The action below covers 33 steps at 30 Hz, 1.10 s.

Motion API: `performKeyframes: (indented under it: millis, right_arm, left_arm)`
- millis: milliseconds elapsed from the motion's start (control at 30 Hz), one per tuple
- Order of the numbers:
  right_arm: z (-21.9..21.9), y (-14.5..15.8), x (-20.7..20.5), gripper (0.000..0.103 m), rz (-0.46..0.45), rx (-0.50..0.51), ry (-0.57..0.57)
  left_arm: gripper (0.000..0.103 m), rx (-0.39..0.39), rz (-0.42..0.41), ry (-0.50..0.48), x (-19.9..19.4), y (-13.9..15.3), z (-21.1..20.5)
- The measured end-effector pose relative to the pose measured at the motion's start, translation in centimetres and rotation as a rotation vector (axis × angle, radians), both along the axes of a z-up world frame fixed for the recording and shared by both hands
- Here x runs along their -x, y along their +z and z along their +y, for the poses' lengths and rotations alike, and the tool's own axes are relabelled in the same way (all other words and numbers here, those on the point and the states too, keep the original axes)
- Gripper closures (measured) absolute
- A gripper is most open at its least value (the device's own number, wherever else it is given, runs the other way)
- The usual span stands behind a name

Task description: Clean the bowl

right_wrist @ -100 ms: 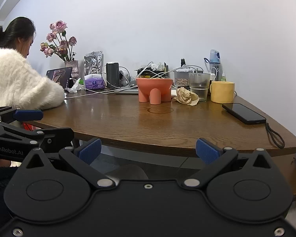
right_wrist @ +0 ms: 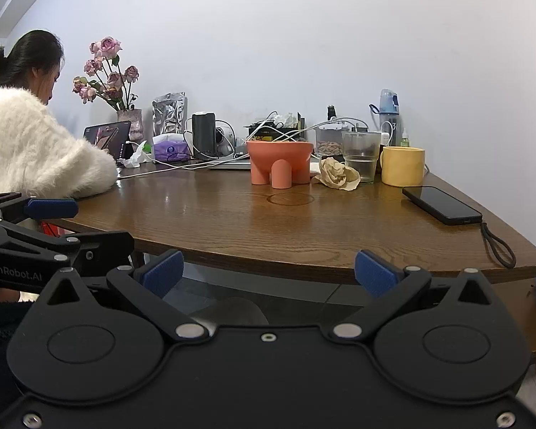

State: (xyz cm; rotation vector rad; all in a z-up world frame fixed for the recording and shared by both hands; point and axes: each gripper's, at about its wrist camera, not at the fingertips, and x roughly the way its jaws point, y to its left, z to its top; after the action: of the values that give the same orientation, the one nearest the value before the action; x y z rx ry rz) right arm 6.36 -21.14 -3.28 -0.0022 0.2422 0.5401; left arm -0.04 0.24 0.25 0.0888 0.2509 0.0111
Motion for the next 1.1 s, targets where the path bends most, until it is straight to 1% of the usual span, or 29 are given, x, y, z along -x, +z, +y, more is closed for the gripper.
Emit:
performKeyframes:
  millis: [367, 733, 967, 1100]
  right_arm:
    - [0.0, -0.2, 0.2, 0.000, -0.003, -0.003, -0.008]
    - [0.0, -0.3, 0.5, 0.000, -0.006, -0.005, -0.015]
    - [0.1, -0.4, 0.0, 0.000, 0.002, -0.015, 0.000]
    - [0.2, -0.4, 0.5, 0.000, 0.002, -0.015, 0.005]
  left_arm:
    - [0.000, -0.002, -0.003, -0.006, -0.3, -0.3, -0.3]
    - [0.000, 0.006, 0.017, -0.010, -0.7, -0.2, -0.3]
    - [0.000, 0.010, 0.032, -0.016, -1.0, -0.2, 0.2]
    - [0.000, 0.005, 0.034, -0.014, -0.9, -0.2, 0.2]
